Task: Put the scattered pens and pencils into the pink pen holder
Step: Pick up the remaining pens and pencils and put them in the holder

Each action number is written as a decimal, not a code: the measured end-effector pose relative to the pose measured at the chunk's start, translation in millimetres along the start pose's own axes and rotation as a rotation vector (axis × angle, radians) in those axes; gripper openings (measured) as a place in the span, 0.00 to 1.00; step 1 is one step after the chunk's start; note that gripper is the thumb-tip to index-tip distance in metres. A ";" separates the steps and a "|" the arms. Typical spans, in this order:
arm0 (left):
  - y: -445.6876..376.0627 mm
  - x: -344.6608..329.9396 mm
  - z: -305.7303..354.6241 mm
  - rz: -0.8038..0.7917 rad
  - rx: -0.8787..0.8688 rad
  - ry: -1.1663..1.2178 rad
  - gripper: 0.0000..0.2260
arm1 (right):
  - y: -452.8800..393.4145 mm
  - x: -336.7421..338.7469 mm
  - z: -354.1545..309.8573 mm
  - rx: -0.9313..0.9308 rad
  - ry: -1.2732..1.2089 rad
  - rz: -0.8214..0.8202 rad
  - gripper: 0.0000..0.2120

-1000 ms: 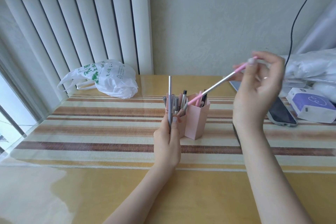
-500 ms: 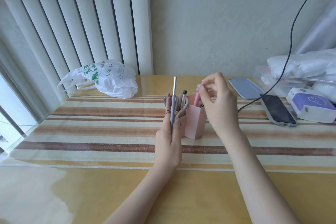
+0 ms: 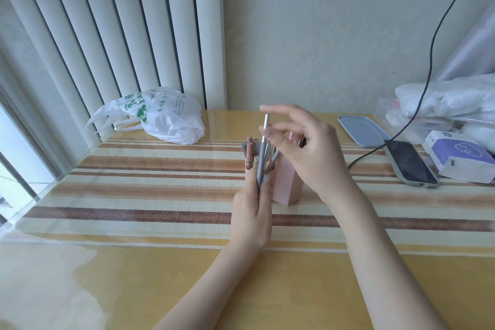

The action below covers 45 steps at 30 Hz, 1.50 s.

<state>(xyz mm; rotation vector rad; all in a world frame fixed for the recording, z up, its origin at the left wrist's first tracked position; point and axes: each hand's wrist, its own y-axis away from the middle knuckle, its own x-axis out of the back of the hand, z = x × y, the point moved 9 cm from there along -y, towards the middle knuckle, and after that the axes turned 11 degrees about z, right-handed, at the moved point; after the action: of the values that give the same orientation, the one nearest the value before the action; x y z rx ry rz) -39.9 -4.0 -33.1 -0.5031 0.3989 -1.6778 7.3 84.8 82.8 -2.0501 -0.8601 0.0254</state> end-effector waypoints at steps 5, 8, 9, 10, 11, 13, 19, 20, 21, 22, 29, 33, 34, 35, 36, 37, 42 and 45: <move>-0.9 -1.1 3.8 -0.019 -0.012 -0.027 0.20 | 0.3 -3.2 6.6 -0.096 -0.112 -0.012 0.12; -1.2 -0.5 4.6 -0.011 -0.028 -0.038 0.14 | -5.7 15.4 6.6 -0.134 -0.257 0.127 0.17; -0.7 -0.8 3.8 -0.014 -0.023 -0.045 0.12 | -7.3 25.8 6.2 -0.135 -0.296 0.209 0.19; -0.2 -0.8 2.4 -0.013 -0.016 -0.044 0.10 | -8.0 37.5 5.8 -0.130 -0.330 0.308 0.19; -0.2 -0.5 1.2 -0.008 -0.009 -0.036 0.09 | -7.5 51.1 5.9 -0.121 -0.348 0.420 0.18; -1.4 1.0 1.0 0.011 -0.010 -0.026 0.13 | -2.2 78.5 7.3 -0.097 -0.337 0.644 0.14; -1.2 1.5 3.4 0.004 -0.025 -0.004 0.17 | 7.7 93.7 9.1 -0.035 -0.180 0.816 0.12; -0.7 1.0 2.9 0.002 -0.023 -0.001 0.20 | 8.0 89.3 10.7 -0.025 -0.144 0.798 0.11; 0.0 0.4 2.2 -0.003 -0.019 0.003 0.21 | 7.8 83.4 13.0 -0.014 -0.101 0.767 0.11; 0.6 0.1 1.5 -0.008 -0.015 0.009 0.22 | 7.2 75.8 16.1 -0.009 -0.054 0.721 0.11; -0.3 0.3 0.0 -0.005 0.010 0.011 0.06 | 8.1 18.0 53.0 -0.024 0.297 0.270 0.03; -0.9 1.3 0.2 0.010 0.012 -0.008 0.06 | 4.6 16.7 57.6 -0.042 0.272 0.248 0.13; -0.7 1.8 0.7 0.010 0.010 -0.010 0.06 | 4.0 19.4 55.0 -0.049 0.247 0.269 0.14; -0.6 2.1 1.2 0.010 0.008 -0.013 0.06 | 3.7 23.8 52.1 -0.047 0.218 0.306 0.14; -0.6 2.5 1.9 0.011 0.004 -0.017 0.07 | 3.1 29.1 46.3 -0.032 0.196 0.347 0.14; -0.9 2.9 3.0 0.014 -0.005 -0.019 0.08 | 1.9 34.8 39.2 -0.011 0.172 0.380 0.13; -1.4 2.8 5.8 0.026 -0.066 -0.019 0.07 | -3.0 7.1 26.7 -0.149 -0.105 -0.022 0.06; -1.3 1.9 4.5 0.021 -0.072 -0.012 0.06 | 10.5 -21.7 26.6 -0.228 -0.131 -0.286 0.05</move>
<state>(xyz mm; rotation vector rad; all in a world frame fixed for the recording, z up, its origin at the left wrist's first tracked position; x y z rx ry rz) -38.8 -5.6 -28.4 -0.5597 0.4563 -1.6436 -11.9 87.6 52.6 -2.1326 -1.2820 -0.1007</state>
